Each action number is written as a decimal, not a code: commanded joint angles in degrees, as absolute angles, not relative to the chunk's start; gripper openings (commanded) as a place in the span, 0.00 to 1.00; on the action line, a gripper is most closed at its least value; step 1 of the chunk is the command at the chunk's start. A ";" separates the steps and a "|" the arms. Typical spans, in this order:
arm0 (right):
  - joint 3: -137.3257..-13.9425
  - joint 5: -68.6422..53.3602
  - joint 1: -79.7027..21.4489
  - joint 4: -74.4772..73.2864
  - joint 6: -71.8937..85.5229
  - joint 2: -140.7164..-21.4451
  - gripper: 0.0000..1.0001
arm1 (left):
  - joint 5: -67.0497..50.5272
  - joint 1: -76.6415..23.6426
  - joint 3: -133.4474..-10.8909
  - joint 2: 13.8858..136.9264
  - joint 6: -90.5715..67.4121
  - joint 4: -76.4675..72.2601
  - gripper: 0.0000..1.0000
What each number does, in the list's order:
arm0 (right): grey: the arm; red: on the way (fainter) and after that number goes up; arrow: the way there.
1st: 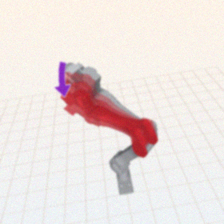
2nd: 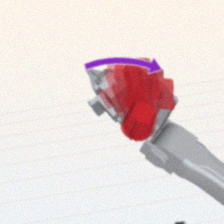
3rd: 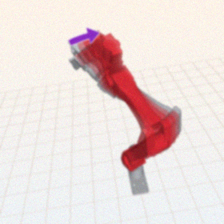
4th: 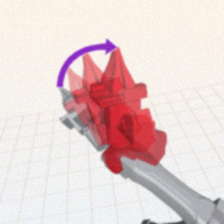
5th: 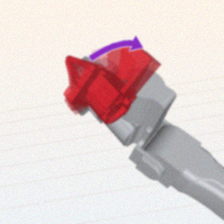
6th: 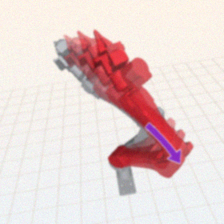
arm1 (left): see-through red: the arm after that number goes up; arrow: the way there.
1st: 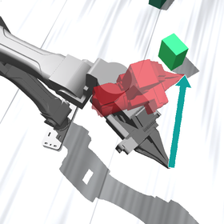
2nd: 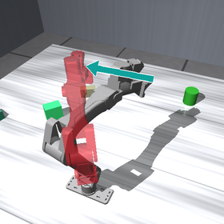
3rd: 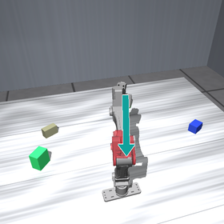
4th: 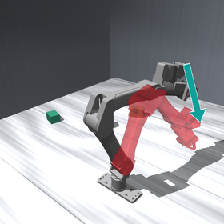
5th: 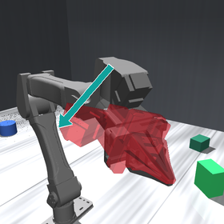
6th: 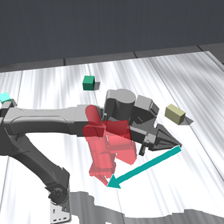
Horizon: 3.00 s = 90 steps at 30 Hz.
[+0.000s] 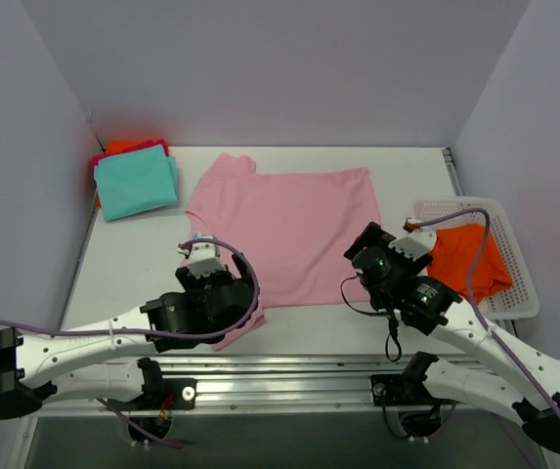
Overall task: Fold and stack the t-shirts
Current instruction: Grap the side of the flattened tshirt closest away from the robot with both arms
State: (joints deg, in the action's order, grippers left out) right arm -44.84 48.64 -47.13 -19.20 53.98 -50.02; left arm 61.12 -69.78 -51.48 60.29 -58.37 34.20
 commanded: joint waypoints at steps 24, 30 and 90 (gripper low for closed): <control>-43.86 59.77 -48.16 -29.45 63.64 -58.27 1.00 | 46.23 -80.24 -28.39 60.19 -106.87 50.72 0.84; -44.12 60.03 -48.16 -29.35 63.90 -60.38 1.00 | 45.79 -80.86 -26.63 62.84 -107.05 43.86 0.82; -37.53 21.71 -15.47 -18.55 49.84 -69.43 0.99 | 18.64 -44.73 -24.79 32.97 -65.47 40.34 0.96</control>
